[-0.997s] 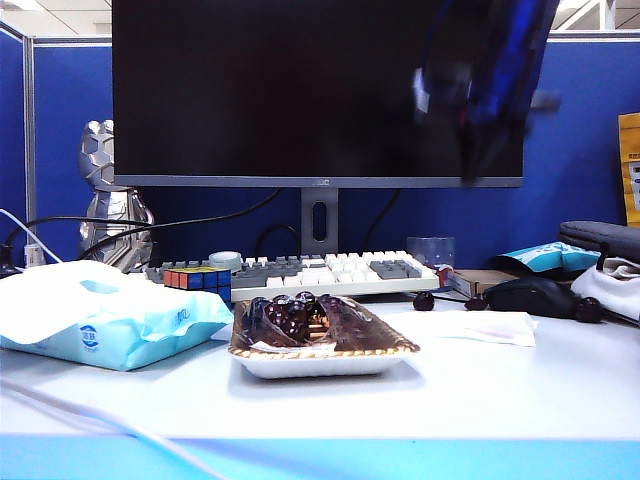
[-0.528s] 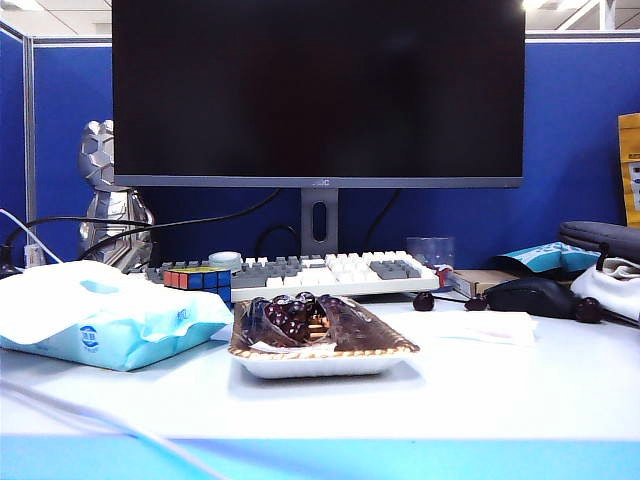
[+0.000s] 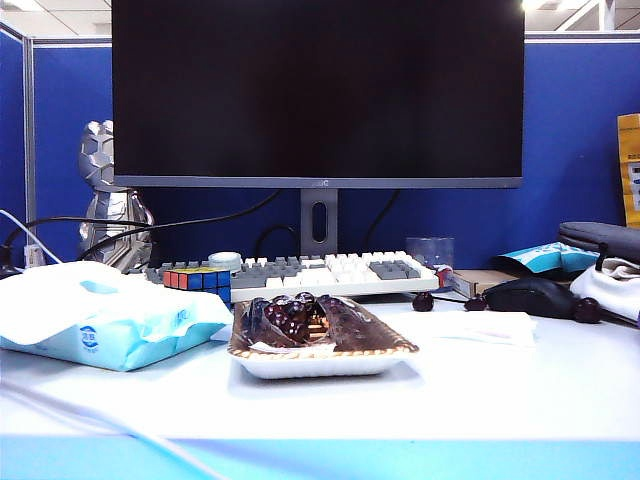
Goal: Use the wet wipes on the table to wipe the cherry juice off the table, then put the wipes back on the table.
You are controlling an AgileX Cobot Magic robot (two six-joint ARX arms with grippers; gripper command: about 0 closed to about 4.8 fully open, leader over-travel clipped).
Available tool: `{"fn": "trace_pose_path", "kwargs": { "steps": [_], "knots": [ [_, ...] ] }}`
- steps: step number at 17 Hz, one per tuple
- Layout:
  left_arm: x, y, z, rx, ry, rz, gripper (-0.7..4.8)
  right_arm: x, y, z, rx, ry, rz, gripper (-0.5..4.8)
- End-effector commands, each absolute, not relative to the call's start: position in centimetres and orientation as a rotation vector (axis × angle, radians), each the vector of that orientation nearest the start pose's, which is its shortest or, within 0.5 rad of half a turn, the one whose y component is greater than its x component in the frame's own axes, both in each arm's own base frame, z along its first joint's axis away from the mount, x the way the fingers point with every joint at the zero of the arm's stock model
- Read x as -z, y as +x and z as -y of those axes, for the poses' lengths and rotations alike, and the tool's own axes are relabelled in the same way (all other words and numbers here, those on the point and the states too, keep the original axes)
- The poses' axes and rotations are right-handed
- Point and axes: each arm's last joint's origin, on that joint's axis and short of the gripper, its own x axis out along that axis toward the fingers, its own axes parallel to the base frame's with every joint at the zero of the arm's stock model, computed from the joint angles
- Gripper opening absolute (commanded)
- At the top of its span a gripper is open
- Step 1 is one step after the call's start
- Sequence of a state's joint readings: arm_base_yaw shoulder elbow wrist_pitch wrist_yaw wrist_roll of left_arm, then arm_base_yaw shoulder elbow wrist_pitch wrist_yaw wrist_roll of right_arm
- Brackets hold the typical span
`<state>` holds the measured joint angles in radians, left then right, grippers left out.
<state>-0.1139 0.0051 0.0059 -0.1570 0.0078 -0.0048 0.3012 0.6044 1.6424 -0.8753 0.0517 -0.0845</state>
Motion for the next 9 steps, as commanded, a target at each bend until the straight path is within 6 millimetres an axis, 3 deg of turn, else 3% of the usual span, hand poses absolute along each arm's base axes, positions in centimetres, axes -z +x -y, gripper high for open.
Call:
{"fn": "trace_pose_path", "kwargs": {
  "steps": [1, 2, 4, 9],
  "knots": [
    [-14.9, 9.6, 1.1, 0.122, 0.000, -0.165, -0.02, -49.0, -6.4, 2.1, -0.246, -0.056, 0.134, -0.04],
    [-14.9, 9.6, 1.1, 0.122, 0.000, -0.165, -0.02, -48.1, -7.1, 2.4, -0.247, -0.063, 0.102, -0.05],
    [-14.9, 9.6, 1.1, 0.123, 0.000, -0.165, -0.02, -46.2, -6.5, 2.2, -0.250, -0.071, 0.053, -0.04],
    [-14.9, 9.6, 1.1, 0.123, 0.000, -0.165, -0.02, -36.8, 2.3, -0.6, -0.252, -0.063, 0.186, -0.04]
  ]
}}
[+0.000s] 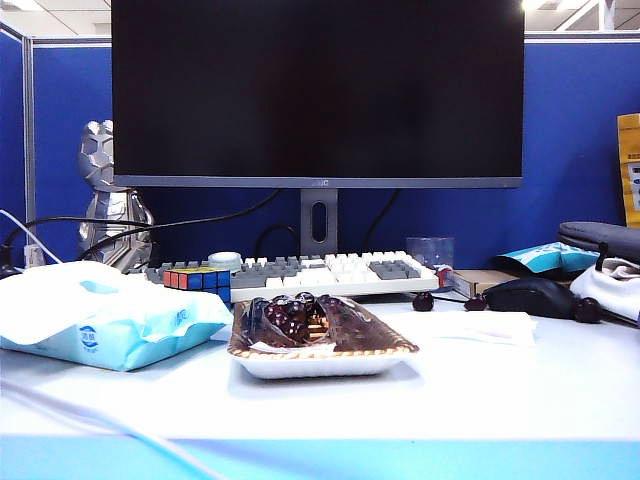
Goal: Use the wet wipes on the table to wipe the cherry juice off the table, then put the wipes back on the table.
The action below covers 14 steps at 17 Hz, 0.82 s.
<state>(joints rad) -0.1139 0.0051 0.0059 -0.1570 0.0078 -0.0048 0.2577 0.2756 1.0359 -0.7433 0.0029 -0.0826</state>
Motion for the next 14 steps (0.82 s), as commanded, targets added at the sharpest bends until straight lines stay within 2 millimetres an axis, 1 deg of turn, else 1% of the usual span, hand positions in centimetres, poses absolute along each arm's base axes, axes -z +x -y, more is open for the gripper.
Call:
{"fn": "trace_pose_path", "kwargs": {
  "steps": [1, 4, 6, 7, 8, 12, 14],
  "knots": [
    [-14.9, 9.6, 1.1, 0.122, 0.000, -0.165, -0.02, -33.5, 4.3, -1.0, -0.242, -0.064, 0.236, -0.04],
    [-14.9, 9.6, 1.1, 0.122, 0.000, -0.165, -0.02, -27.3, 7.1, -1.3, -0.224, -0.069, 0.246, -0.04],
    [-14.9, 9.6, 1.1, 0.122, 0.000, -0.165, -0.02, -23.8, 8.4, -1.4, -0.222, -0.073, 0.192, -0.04],
    [-14.9, 9.6, 1.1, 0.123, 0.000, -0.165, -0.02, -22.8, 8.7, -1.4, -0.216, -0.076, 0.163, -0.04],
    [-14.9, 9.6, 1.1, 0.122, 0.000, -0.165, -0.02, -22.3, 8.9, -1.2, -0.195, -0.078, 0.146, -0.05],
    [-14.9, 9.6, 1.1, 0.122, 0.000, -0.165, -0.02, -21.0, 9.4, -0.6, -0.131, -0.083, 0.142, -0.04],
    [-14.9, 9.6, 1.1, 0.123, 0.000, -0.165, -0.02, -19.8, 9.7, -0.6, -0.133, -0.082, 0.109, -0.04]
  ]
}}
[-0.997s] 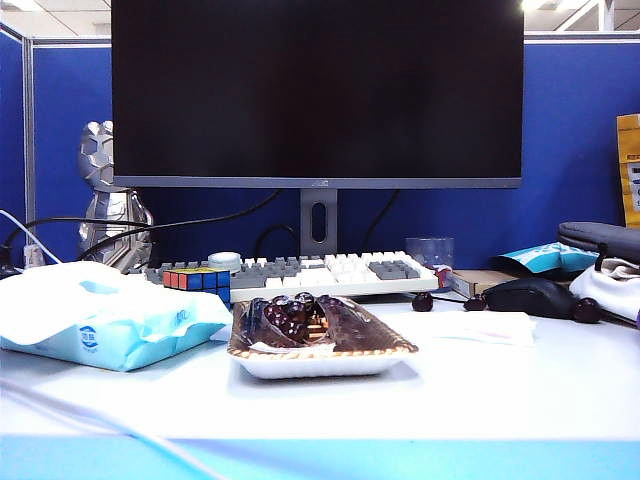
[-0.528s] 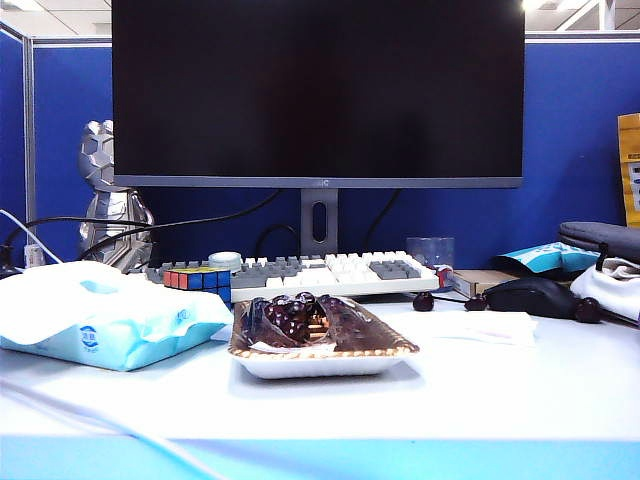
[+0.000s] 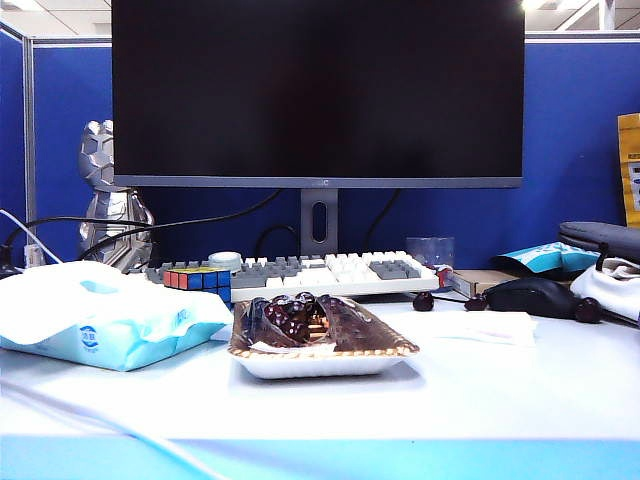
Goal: Use the wet wipes on the table to wipe the cherry juice off the table, then put the wipes back on the table.
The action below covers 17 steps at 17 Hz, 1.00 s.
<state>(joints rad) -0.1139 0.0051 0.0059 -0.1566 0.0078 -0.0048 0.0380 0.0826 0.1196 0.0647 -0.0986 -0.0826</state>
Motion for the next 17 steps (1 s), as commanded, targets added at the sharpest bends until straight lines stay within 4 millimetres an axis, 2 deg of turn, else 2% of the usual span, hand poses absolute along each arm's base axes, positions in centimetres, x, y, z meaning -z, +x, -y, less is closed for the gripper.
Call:
{"fn": "trace_pose_path", "kwargs": {
  "steps": [1, 10, 17],
  "knots": [
    [-14.9, 9.6, 1.1, 0.122, 0.000, -0.165, -0.02, -18.6, 9.9, -0.7, -0.150, -0.081, 0.075, -0.04],
    [-14.9, 9.6, 1.1, 0.123, 0.000, -0.165, -0.02, -15.3, 9.6, -0.8, -0.183, -0.072, -0.121, -0.04],
    [-14.9, 9.6, 1.1, 0.123, 0.000, -0.165, -0.02, -15.0, 9.6, -0.8, -0.197, -0.040, -0.151, -0.04]
  ]
}}
